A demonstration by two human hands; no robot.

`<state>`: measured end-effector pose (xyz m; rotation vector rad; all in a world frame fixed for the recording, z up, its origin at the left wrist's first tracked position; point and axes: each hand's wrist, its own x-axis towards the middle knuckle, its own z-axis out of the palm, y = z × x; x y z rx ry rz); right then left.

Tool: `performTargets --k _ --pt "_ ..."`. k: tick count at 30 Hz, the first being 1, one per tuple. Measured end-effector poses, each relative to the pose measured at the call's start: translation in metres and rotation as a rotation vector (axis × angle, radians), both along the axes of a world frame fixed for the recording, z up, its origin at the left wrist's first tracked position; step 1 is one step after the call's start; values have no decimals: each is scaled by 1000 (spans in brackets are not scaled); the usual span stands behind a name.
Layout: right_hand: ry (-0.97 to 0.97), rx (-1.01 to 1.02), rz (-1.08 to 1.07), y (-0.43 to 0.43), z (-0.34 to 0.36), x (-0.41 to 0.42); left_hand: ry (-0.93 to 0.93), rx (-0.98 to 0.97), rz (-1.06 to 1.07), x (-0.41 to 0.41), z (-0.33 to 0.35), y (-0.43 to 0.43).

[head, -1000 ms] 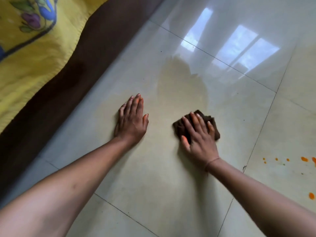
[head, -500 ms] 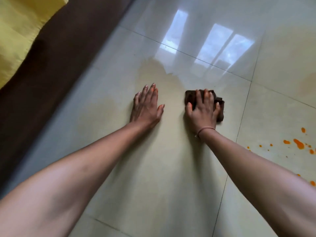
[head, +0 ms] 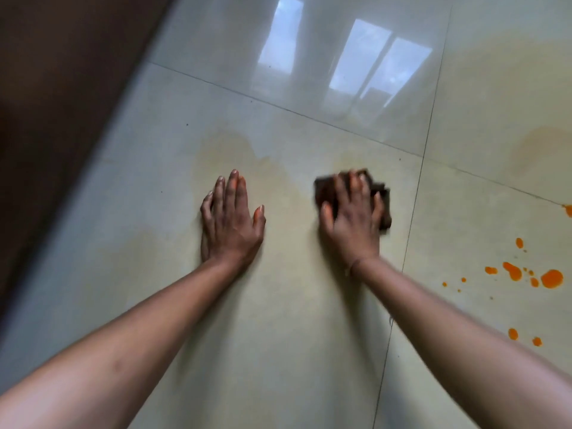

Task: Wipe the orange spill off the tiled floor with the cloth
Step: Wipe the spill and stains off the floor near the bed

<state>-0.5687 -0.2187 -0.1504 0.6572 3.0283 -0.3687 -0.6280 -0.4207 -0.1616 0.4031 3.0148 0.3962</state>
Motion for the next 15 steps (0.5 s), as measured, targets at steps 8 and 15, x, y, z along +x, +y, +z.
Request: performTargets --k 8,15 --pt "-34 -9 -23 31 1 -86 4 -30 -5 -2 1 0" --pt "18 -46 345 12 -3 20 -7 -44 -9 0 4 1"
